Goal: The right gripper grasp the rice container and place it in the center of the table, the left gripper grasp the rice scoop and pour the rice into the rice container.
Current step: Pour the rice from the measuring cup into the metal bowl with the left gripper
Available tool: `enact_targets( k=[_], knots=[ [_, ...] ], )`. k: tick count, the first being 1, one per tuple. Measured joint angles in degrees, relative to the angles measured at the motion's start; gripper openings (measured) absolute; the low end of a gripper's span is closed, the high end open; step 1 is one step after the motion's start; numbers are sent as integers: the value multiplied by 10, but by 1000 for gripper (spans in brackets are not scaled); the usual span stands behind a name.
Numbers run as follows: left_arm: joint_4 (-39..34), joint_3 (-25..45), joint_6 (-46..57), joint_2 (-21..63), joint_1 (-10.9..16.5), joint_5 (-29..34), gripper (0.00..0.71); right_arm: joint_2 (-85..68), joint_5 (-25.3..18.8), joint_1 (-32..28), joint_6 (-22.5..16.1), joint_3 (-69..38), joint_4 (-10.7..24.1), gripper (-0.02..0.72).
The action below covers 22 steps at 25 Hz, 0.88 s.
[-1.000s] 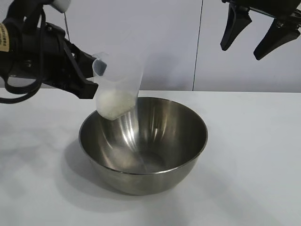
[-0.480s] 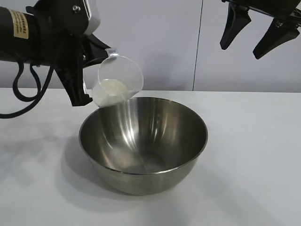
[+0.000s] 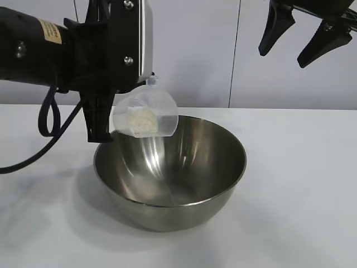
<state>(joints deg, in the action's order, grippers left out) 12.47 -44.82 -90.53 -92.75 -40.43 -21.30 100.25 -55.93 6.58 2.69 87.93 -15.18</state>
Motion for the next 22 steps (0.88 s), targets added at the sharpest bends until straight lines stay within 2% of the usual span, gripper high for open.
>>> enact_targets(
  k=[5,8,13,22],
  knots=[
    [203,-1,-275,0,-46,-75,9,0,1,0,0,0,0,487],
    [265,-2,-371,0,-76,-117,9,0,2,0,0,0,-1,487],
    [276,-3,-441,0,-108,-170,8,0,2,0,0,0,-1,487],
    [264,-3,-589,0,-110,-174,8,0,3,0,0,0,-1,487]
  ],
)
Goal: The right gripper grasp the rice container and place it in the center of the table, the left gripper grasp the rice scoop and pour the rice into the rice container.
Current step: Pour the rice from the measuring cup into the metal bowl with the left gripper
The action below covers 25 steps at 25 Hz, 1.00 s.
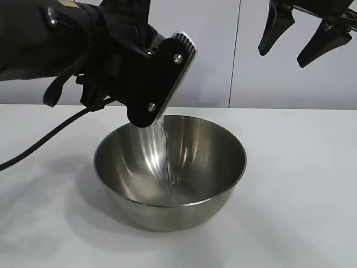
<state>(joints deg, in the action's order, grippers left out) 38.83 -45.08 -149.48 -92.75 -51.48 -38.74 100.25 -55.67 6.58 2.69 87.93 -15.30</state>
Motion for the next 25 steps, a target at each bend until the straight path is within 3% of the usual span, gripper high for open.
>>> enact_targets(
  k=[13,25],
  knots=[
    [-2,0,-145,0,0,0,8,0,1,0,0,0,-1,487],
    [-19,0,-176,0,0,0,8,0,1,0,0,0,-1,487]
  ],
)
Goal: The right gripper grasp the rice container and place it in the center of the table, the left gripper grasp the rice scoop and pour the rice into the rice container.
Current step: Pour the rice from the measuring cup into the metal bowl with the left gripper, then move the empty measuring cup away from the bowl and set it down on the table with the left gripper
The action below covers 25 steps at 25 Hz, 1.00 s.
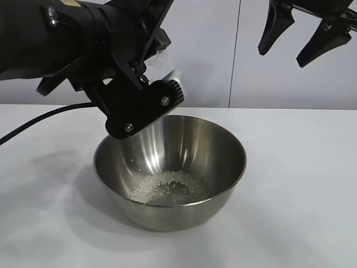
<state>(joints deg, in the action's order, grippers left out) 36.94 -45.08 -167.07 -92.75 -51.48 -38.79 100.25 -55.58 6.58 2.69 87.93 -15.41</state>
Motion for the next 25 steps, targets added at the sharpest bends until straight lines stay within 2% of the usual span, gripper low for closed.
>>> enact_targets(
  k=[13,17,21,25],
  knots=[
    [15,-1,18,0,0,5,8,0,0,0,0,0,0,487],
    [84,-16,148,0,0,12,8,0,0,0,0,0,0,487],
    [141,-64,252,1,0,5,8,0,-1,0,0,0,0,487],
    [267,-118,314,15,17,66,8,0,-1,0,0,0,0,487]
  ],
)
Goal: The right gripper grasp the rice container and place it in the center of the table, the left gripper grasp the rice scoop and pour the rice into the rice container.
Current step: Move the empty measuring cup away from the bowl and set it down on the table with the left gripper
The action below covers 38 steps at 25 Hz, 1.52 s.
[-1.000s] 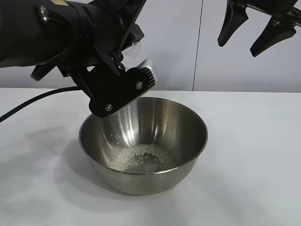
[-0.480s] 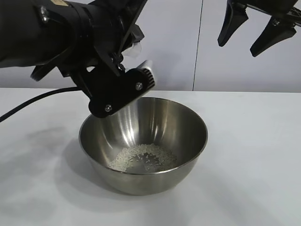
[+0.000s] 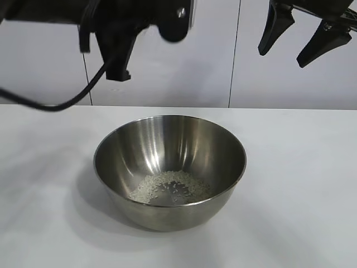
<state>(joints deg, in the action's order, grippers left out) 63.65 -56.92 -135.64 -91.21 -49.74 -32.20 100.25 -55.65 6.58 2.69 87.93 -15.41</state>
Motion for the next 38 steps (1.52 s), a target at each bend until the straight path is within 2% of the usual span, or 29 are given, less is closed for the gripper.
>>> enact_targets(
  k=[4,9,11,13,17,26,32,38],
  knots=[
    [84,-14,10,21,63,66,8,0,0,0,1,0,0,487],
    [227,-14,15,54,156,223,8,0,0,0,2,0,0,487],
    [295,-14,16,62,188,272,8,0,0,0,3,0,0,487],
    [333,-14,19,66,217,304,8,0,0,0,3,0,0,487],
    [349,-14,111,66,244,330,8,0,0,0,3,0,0,487],
    [351,-14,436,66,322,343,8,0,0,0,3,0,0,487],
    [351,2,535,66,357,395,8,0,0,0,4,0,-2,487],
    [350,80,593,66,429,498,8,0,0,0,4,0,-2,487]
  ],
)
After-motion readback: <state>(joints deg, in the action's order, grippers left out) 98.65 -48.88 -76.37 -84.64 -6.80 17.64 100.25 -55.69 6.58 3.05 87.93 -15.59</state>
